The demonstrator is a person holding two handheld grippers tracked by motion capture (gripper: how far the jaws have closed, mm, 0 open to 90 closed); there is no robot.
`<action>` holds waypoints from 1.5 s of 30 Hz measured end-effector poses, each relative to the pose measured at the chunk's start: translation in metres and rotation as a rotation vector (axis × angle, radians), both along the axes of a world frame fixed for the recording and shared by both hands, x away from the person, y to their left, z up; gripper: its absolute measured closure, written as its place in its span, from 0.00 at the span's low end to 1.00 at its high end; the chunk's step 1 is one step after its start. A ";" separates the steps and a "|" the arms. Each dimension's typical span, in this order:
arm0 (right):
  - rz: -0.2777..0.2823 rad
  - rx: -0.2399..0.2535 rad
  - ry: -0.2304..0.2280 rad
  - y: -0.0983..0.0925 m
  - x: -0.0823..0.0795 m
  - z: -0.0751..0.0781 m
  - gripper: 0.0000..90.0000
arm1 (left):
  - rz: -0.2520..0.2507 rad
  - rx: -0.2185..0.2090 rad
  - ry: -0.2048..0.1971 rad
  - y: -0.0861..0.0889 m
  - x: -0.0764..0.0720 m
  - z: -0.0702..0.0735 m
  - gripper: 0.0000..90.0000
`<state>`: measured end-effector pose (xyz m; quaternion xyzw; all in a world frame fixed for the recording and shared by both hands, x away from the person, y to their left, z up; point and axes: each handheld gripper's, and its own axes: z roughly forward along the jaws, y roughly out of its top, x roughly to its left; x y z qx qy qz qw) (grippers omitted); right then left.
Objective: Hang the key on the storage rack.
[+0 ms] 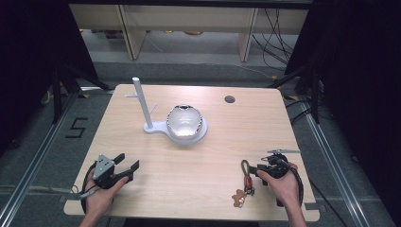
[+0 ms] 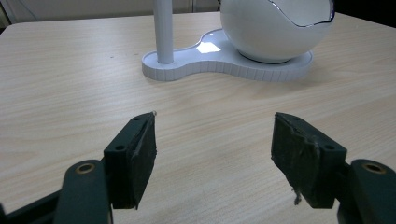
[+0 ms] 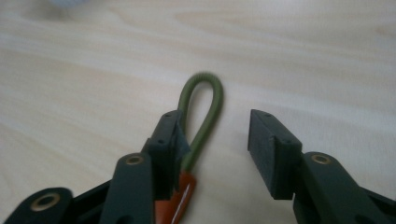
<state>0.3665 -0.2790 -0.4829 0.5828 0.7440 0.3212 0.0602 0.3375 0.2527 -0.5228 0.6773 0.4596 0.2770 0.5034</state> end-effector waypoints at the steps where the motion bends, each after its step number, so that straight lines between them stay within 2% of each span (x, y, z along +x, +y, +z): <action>1: 0.012 -0.022 0.014 0.000 -0.001 0.002 0.60 | 0.003 0.001 -0.001 0.000 0.000 0.000 0.35; 2: 0.008 -0.039 0.023 0.001 -0.002 0.004 0.59 | 0.004 0.007 -0.005 0.000 -0.001 0.000 0.35; 3: -0.010 -0.039 0.055 0.003 -0.003 0.006 0.59 | 0.006 0.010 -0.008 0.000 -0.001 0.000 0.35; 5: -0.014 -0.046 0.062 0.003 -0.004 0.007 0.58 | 0.012 0.016 -0.009 0.000 -0.001 0.000 0.35; 6: -0.048 -0.055 0.133 0.006 -0.005 0.011 0.57 | 0.016 0.017 -0.010 0.000 -0.002 0.000 0.35; 7: -0.051 -0.069 0.151 0.006 -0.004 0.013 0.57 | 0.020 0.012 -0.014 0.000 -0.002 0.000 0.35; 9: -0.047 -0.085 0.158 0.006 -0.005 0.014 0.57 | 0.021 0.014 -0.017 -0.001 -0.002 0.000 0.35; 10: -0.049 -0.090 0.182 0.007 -0.005 0.018 0.57 | 0.019 0.020 -0.021 -0.001 -0.003 0.000 0.35; 13: -0.014 -0.109 0.213 0.012 -0.005 0.021 0.58 | 0.019 0.010 -0.036 -0.001 -0.003 -0.001 0.36; 16: 0.011 -0.135 0.247 0.019 -0.003 0.021 0.58 | 0.030 0.014 -0.031 -0.001 -0.004 0.000 0.36; 19: 0.004 -0.158 0.293 0.029 0.000 0.020 0.59 | 0.024 0.021 -0.039 -0.001 -0.004 0.000 0.36; 21: 0.022 -0.162 0.300 0.033 0.002 0.019 0.59 | 0.023 0.019 -0.037 -0.001 -0.004 0.000 0.36; 23: 0.007 -0.178 0.327 0.037 0.004 0.019 0.60 | 0.027 0.009 -0.039 -0.002 -0.003 -0.001 0.36; 26: 0.017 -0.198 0.328 0.039 0.006 0.017 0.61 | 0.026 0.013 -0.042 -0.002 -0.003 -0.001 0.36; 27: -0.005 -0.202 0.337 0.041 0.006 0.017 0.61 | 0.026 0.013 -0.042 -0.002 -0.003 -0.001 0.36; 30: -0.001 -0.236 0.358 0.043 0.008 0.015 0.62 | 0.024 0.016 -0.042 -0.002 -0.003 -0.001 0.36; 35: 0.003 -0.254 0.362 0.049 0.009 0.013 0.63 | 0.028 0.025 -0.035 -0.002 -0.004 0.000 0.37; 36: -0.004 -0.263 0.377 0.052 0.010 0.012 0.63 | 0.029 0.026 -0.034 -0.002 -0.004 0.000 0.37; 41: 0.002 -0.282 0.375 0.058 0.011 0.011 0.63 | 0.029 0.028 -0.033 -0.002 -0.004 0.000 0.37; 43: -0.001 -0.295 0.395 0.060 0.012 0.011 0.63 | 0.029 0.028 -0.033 -0.002 -0.004 0.000 0.37; 45: 0.005 -0.313 0.384 0.061 0.012 0.010 0.63 | 0.028 0.026 -0.034 -0.002 -0.004 0.000 0.37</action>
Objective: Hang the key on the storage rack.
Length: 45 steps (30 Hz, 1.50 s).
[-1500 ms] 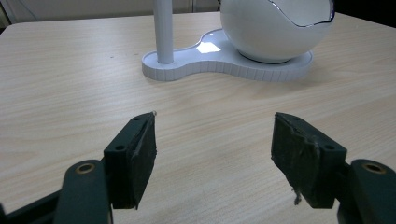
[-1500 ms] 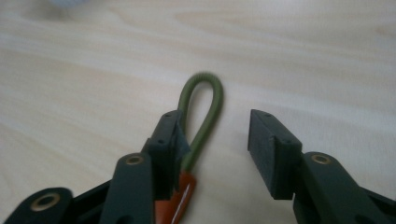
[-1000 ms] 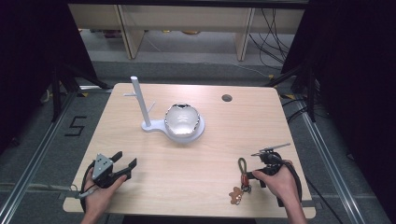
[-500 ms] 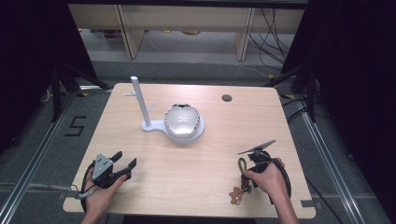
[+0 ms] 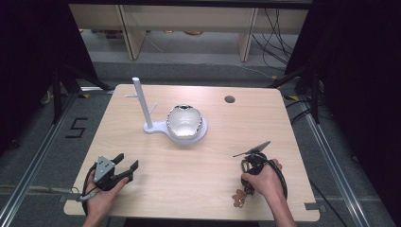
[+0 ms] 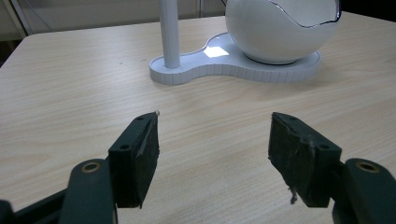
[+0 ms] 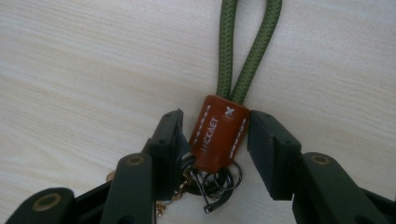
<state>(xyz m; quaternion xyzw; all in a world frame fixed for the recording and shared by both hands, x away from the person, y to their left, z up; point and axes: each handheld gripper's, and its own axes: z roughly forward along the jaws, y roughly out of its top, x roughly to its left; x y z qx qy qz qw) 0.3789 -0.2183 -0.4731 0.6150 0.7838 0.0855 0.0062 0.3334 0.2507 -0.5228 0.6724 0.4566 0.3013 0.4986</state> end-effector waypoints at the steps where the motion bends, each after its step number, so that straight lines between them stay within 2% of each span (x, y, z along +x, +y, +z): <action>1: -0.008 -0.011 0.011 0.003 0.000 -0.001 0.63 | 0.000 0.000 -0.001 0.000 0.000 0.000 0.37; 2: -0.008 -0.011 0.011 0.003 0.000 -0.001 0.63 | 0.000 0.000 -0.001 0.000 0.000 0.000 0.37; 3: 0.011 0.015 0.023 0.003 0.001 -0.002 0.63 | 0.000 0.001 -0.001 0.000 0.000 0.000 0.37; 4: 0.006 -0.020 0.009 0.005 0.000 -0.002 0.63 | 0.001 0.000 -0.002 0.000 0.000 0.000 0.37; 5: -0.002 -0.030 0.014 0.007 0.000 -0.002 0.65 | 0.000 0.002 0.000 0.000 0.000 0.000 0.37; 8: -0.005 -0.035 0.017 0.009 -0.001 -0.001 0.68 | 0.000 0.002 0.000 -0.001 0.000 0.000 0.37; 10: 0.005 -0.046 0.042 0.011 -0.002 0.001 0.72 | 0.000 0.003 0.000 -0.001 0.000 0.000 0.37; 11: 0.027 -0.009 0.059 0.010 -0.001 0.002 0.74 | 0.000 0.003 0.000 -0.001 0.000 0.000 0.37; 13: 0.025 -0.050 0.039 0.013 -0.003 0.002 0.75 | -0.001 0.003 -0.003 -0.001 0.000 0.000 0.37; 20: 0.039 -0.022 0.015 0.009 -0.006 0.002 0.76 | -0.001 0.005 -0.006 -0.001 -0.001 0.000 0.37; 21: 0.032 -0.018 -0.010 0.008 -0.008 0.005 0.76 | 0.000 0.004 -0.005 -0.001 -0.001 0.000 0.37; 22: 0.036 -0.026 -0.019 0.008 -0.009 0.006 0.76 | 0.000 0.004 -0.005 -0.001 -0.001 0.000 0.37; 23: 0.045 -0.012 -0.028 0.007 -0.010 0.008 0.76 | 0.001 0.004 -0.005 -0.001 -0.001 0.000 0.37; 25: 0.046 -0.006 -0.095 0.005 -0.013 0.010 0.76 | 0.005 -0.004 -0.011 -0.001 0.000 -0.001 0.37; 27: 0.045 0.039 -0.116 0.004 -0.016 0.013 0.76 | 0.002 -0.010 -0.013 0.000 0.000 -0.001 0.37; 28: 0.065 0.039 -0.145 0.003 -0.017 0.013 0.76 | 0.003 -0.010 -0.012 0.000 0.000 -0.001 0.37; 29: 0.045 0.065 -0.145 0.004 -0.018 0.014 0.76 | 0.008 -0.003 -0.002 0.000 -0.001 0.000 0.37; 31: 0.040 0.080 -0.154 0.004 -0.020 0.015 0.76 | 0.009 -0.007 -0.003 0.000 -0.001 0.000 0.37; 32: 0.044 0.123 -0.178 0.002 -0.022 0.016 0.76 | 0.010 -0.012 -0.005 0.000 0.000 0.000 0.37; 34: 0.048 0.138 -0.192 0.002 -0.023 0.016 0.76 | 0.007 -0.016 -0.009 0.000 0.000 -0.001 0.37; 35: 0.066 0.204 -0.217 0.001 -0.025 0.015 0.76 | 0.009 -0.012 -0.005 0.000 0.000 0.000 0.37; 36: 0.068 0.224 -0.239 0.002 -0.025 0.014 0.76 | 0.011 -0.011 -0.002 0.000 -0.001 0.000 0.37; 38: 0.077 0.236 -0.281 0.003 -0.027 0.014 0.76 | 0.012 -0.011 -0.003 0.001 -0.001 0.000 0.37; 39: 0.077 0.236 -0.281 0.003 -0.027 0.014 0.76 | 0.012 -0.011 -0.003 0.001 -0.001 0.000 0.37; 40: 0.104 0.251 -0.309 0.003 -0.028 0.013 0.76 | 0.012 -0.011 -0.003 0.000 -0.001 0.000 0.37; 41: 0.137 0.291 -0.349 0.001 -0.030 0.014 0.76 | 0.012 -0.010 -0.003 0.000 -0.001 0.000 0.37; 44: 0.129 0.316 -0.375 0.003 -0.033 0.016 0.76 | 0.013 -0.012 -0.004 0.000 -0.001 0.000 0.37; 45: 0.131 0.317 -0.406 0.003 -0.034 0.015 0.76 | 0.013 -0.013 -0.004 0.001 -0.001 0.000 0.36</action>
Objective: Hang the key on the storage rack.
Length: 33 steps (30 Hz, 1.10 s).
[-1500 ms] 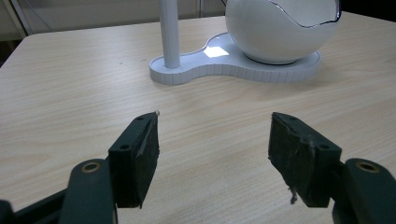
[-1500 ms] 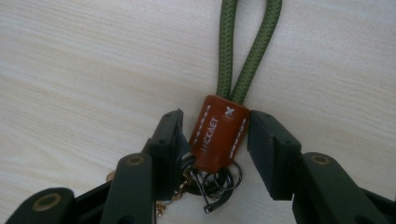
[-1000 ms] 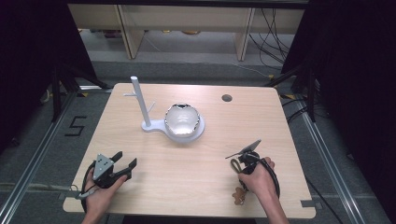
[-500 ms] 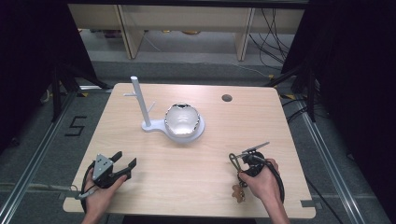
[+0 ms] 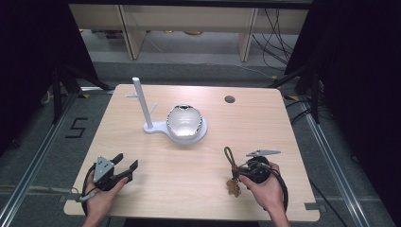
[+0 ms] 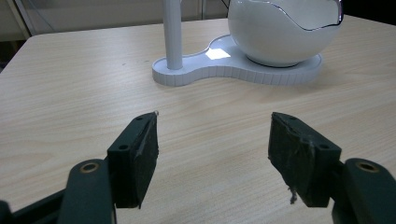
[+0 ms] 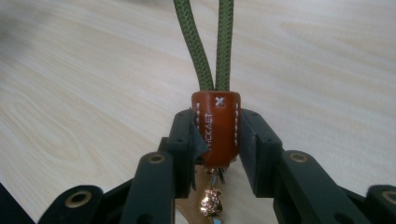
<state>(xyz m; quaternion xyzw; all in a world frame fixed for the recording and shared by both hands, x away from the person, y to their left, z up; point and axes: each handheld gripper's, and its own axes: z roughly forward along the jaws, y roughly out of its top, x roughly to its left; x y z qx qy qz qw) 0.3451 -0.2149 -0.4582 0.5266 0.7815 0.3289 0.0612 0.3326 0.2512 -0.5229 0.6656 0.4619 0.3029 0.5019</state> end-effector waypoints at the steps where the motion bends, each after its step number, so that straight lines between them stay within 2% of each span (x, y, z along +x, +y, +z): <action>1: 0.036 0.026 -0.020 -0.002 0.000 0.000 0.76 | 0.000 -0.001 0.000 0.000 0.000 0.000 0.36; 2: 0.033 0.026 -0.053 -0.001 0.000 -0.001 0.76 | -0.001 -0.002 -0.001 0.000 0.000 0.000 0.36; 5: 0.028 0.052 -0.078 0.000 -0.002 -0.001 0.76 | 0.000 -0.006 -0.001 0.000 0.000 0.000 0.36; 6: 0.040 0.061 -0.128 0.000 -0.002 -0.003 0.76 | 0.000 -0.013 -0.004 0.000 0.000 0.000 0.36; 7: 0.040 0.070 -0.146 0.000 -0.002 -0.003 0.76 | 0.000 -0.012 -0.004 0.001 0.000 0.000 0.36; 9: 0.045 0.081 -0.158 0.001 -0.003 -0.003 0.76 | 0.000 -0.012 -0.005 0.001 0.000 0.000 0.36; 10: 0.032 0.106 -0.168 0.004 -0.005 -0.003 0.76 | 0.001 -0.013 -0.004 0.001 0.000 0.000 0.36; 12: 0.050 0.080 -0.224 0.002 -0.005 -0.003 0.76 | 0.003 -0.014 -0.004 0.001 0.000 0.000 0.36; 13: 0.050 0.080 -0.224 0.002 -0.005 -0.003 0.76 | 0.003 -0.014 -0.004 0.001 0.000 0.000 0.36; 14: 0.053 0.106 -0.235 0.003 -0.006 -0.003 0.76 | 0.003 -0.012 -0.002 0.002 0.000 0.000 0.36; 15: 0.053 0.106 -0.235 0.003 -0.006 -0.003 0.76 | 0.003 -0.012 -0.002 0.002 0.000 0.000 0.36; 16: 0.033 0.136 -0.237 0.006 -0.009 -0.002 0.76 | 0.002 -0.017 -0.006 0.002 0.001 0.000 0.36; 17: 0.061 0.127 -0.263 0.005 -0.007 -0.002 0.76 | 0.002 -0.017 -0.006 0.002 0.001 0.000 0.36; 18: 0.066 0.121 -0.295 0.005 -0.007 -0.003 0.76 | -0.001 -0.038 -0.008 0.003 0.000 0.001 0.36; 23: 0.062 0.149 -0.329 0.007 -0.008 -0.002 0.76 | -0.015 -0.053 -0.010 0.001 -0.002 0.008 0.36; 25: 0.046 0.161 -0.308 0.010 -0.012 0.000 0.76 | -0.036 -0.069 -0.009 -0.001 -0.004 0.011 0.37; 26: 0.064 0.151 -0.342 0.009 -0.010 -0.001 0.76 | -0.049 -0.079 -0.011 -0.003 -0.004 0.013 0.37; 27: 0.075 0.171 -0.357 0.011 -0.010 -0.001 0.76 | -0.070 -0.087 -0.011 -0.007 -0.005 0.016 0.38; 28: 0.061 0.182 -0.343 0.014 -0.012 -0.001 0.76 | -0.080 -0.086 -0.005 -0.009 -0.006 0.018 0.38; 29: 0.076 0.157 -0.366 0.013 -0.010 -0.001 0.76 | -0.094 -0.085 -0.006 -0.011 -0.007 0.021 0.39; 30: 0.060 0.185 -0.348 0.016 -0.012 -0.001 0.76 | -0.111 -0.092 -0.009 -0.014 -0.007 0.023 0.39; 33: 0.064 0.179 -0.369 0.017 -0.012 -0.001 0.76 | -0.140 -0.103 -0.010 -0.020 -0.008 0.028 0.40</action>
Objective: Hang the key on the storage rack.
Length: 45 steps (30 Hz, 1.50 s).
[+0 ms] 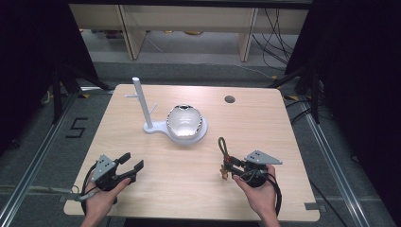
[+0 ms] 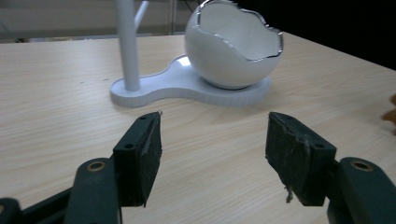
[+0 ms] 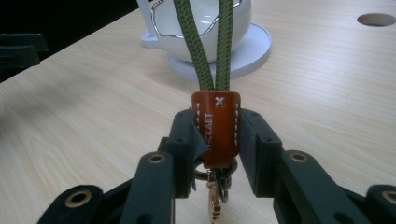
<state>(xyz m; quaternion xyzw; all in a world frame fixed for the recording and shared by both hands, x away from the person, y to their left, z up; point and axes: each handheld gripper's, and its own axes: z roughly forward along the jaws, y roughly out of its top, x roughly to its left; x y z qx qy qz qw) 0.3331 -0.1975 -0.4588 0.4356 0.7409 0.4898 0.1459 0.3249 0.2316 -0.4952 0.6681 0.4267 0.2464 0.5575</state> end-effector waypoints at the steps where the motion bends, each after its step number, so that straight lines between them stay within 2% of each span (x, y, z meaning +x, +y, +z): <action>1: -0.005 0.005 -0.009 0.001 0.000 0.001 0.76 | -0.002 0.002 0.005 -0.002 -0.001 0.002 0.40; 2: 0.012 0.000 -0.028 0.001 0.001 0.000 0.76 | -0.014 -0.001 0.003 -0.005 -0.001 0.006 0.40; 4: 0.002 0.002 -0.055 0.003 0.001 0.002 0.76 | -0.047 -0.016 0.000 -0.013 -0.001 0.014 0.41; 5: -0.003 -0.012 -0.075 0.003 0.000 0.004 0.76 | -0.058 -0.018 -0.002 -0.015 0.000 0.015 0.42; 7: 0.000 -0.007 -0.074 0.004 0.000 0.004 0.76 | -0.066 -0.015 0.002 -0.017 0.000 0.018 0.42; 8: 0.008 0.013 -0.077 0.005 0.000 0.005 0.76 | -0.084 -0.015 -0.006 -0.023 0.001 0.023 0.43; 10: 0.000 0.014 -0.091 0.006 0.000 0.005 0.76 | -0.096 -0.017 -0.007 -0.025 0.001 0.025 0.43; 11: -0.022 0.027 -0.102 0.008 -0.001 0.006 0.76 | -0.115 -0.030 -0.017 -0.030 0.003 0.029 0.44; 15: -0.021 0.023 -0.130 0.010 -0.001 0.007 0.76 | -0.133 -0.039 -0.017 -0.037 0.005 0.036 0.45; 16: -0.008 0.024 -0.151 0.012 0.000 0.007 0.76 | -0.148 -0.044 -0.021 -0.041 0.007 0.041 0.46; 17: -0.016 0.028 -0.141 0.013 -0.002 0.008 0.76 | -0.148 -0.044 -0.021 -0.041 0.007 0.041 0.46; 18: -0.021 0.017 -0.162 0.014 -0.001 0.008 0.76 | -0.151 -0.047 -0.021 -0.043 0.008 0.042 0.47; 19: -0.024 0.044 -0.142 0.017 -0.003 0.008 0.76 | -0.168 -0.055 -0.021 -0.047 0.009 0.046 0.47; 20: -0.024 0.044 -0.142 0.017 -0.003 0.008 0.76 | -0.168 -0.055 -0.021 -0.047 0.009 0.046 0.47; 21: -0.015 0.031 -0.174 0.019 -0.001 0.008 0.76 | -0.185 -0.062 -0.025 -0.052 0.011 0.048 0.48; 23: -0.014 0.037 -0.168 0.020 -0.001 0.008 0.76 | -0.196 -0.071 -0.021 -0.055 0.012 0.050 0.48; 24: -0.009 0.045 -0.185 0.023 0.000 0.008 0.76 | -0.213 -0.081 -0.025 -0.059 0.014 0.052 0.49; 25: -0.011 0.055 -0.183 0.025 -0.001 0.008 0.76 | -0.213 -0.079 -0.019 -0.061 0.014 0.053 0.50; 26: -0.006 0.040 -0.186 0.026 0.000 0.009 0.76 | -0.220 -0.086 -0.017 -0.063 0.015 0.055 0.51; 28: -0.014 0.056 -0.187 0.028 -0.001 0.009 0.76 | -0.227 -0.092 -0.014 -0.065 0.015 0.056 0.52; 29: -0.001 0.064 -0.196 0.031 0.001 0.009 0.76 | -0.248 -0.112 -0.010 -0.070 0.018 0.057 0.53; 32: 0.007 0.060 -0.195 0.035 0.001 0.010 0.76 | -0.253 -0.107 0.000 -0.074 0.019 0.060 0.54; 34: 0.001 0.056 -0.197 0.036 0.001 0.010 0.76 | -0.264 -0.111 0.006 -0.078 0.022 0.062 0.55; 35: 0.009 0.059 -0.202 0.039 0.002 0.011 0.76 | -0.283 -0.129 0.003 -0.082 0.024 0.064 0.56; 36: 0.001 0.066 -0.198 0.041 0.001 0.011 0.76 | -0.284 -0.122 0.012 -0.084 0.024 0.066 0.57; 38: 0.010 0.053 -0.214 0.043 0.001 0.011 0.76 | -0.293 -0.126 0.013 -0.088 0.025 0.068 0.58; 45: 0.018 0.076 -0.221 0.053 0.001 0.012 0.76 | -0.337 -0.146 0.024 -0.104 0.032 0.073 0.60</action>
